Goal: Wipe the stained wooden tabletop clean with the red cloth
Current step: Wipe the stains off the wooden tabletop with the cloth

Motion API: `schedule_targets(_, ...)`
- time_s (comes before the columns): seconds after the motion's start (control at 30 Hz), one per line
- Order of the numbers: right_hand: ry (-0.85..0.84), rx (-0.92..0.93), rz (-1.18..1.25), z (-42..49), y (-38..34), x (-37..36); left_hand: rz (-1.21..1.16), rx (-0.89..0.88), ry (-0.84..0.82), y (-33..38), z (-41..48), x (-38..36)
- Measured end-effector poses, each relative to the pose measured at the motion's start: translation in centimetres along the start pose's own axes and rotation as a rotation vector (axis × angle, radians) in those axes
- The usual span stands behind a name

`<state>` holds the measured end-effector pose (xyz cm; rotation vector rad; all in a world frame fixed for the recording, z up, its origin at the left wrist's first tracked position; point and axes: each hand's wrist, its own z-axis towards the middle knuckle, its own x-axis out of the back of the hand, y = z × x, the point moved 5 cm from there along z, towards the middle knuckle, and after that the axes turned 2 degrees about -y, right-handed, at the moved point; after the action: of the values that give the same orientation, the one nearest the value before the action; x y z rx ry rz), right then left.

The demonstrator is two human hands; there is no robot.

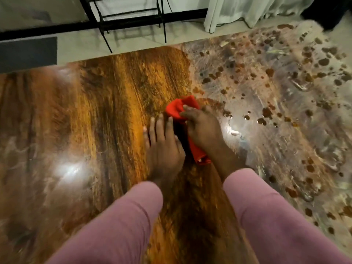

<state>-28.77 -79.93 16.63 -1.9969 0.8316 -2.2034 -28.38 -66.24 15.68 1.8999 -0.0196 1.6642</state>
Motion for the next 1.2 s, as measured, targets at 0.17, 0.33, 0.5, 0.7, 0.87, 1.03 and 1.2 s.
schedule_targets(0.17,0.248,-0.365,0.01,3.5,5.7,2.8,0.112,-0.046,0.019,-1.1,8.9,-0.4)
schedule_targets(0.33,0.285,-0.405,0.019,6.6,2.3,1.3,0.137,-0.046,-0.009,-0.9,9.4,-1.4)
schedule_targets(0.5,-0.012,0.003,0.078,8.5,1.7,0.8,0.138,-0.043,-0.01,-1.0,9.3,-1.3)
schedule_targets(0.7,0.373,-0.542,-0.02,12.4,6.6,3.9,0.153,-0.049,-0.012,-1.0,9.6,-1.4)
schedule_targets(0.87,0.174,-0.056,-0.008,12.2,0.5,0.7,0.14,-0.049,-0.032,-0.9,9.6,-1.1)
schedule_targets(1.03,0.14,-0.106,-0.025,15.3,4.0,2.5,0.122,-0.06,-0.05,-0.8,9.6,-1.0)
schedule_targets(1.2,0.374,-0.518,-0.021,19.1,3.5,2.4,0.141,-0.045,-0.089,-1.2,9.8,-1.6)
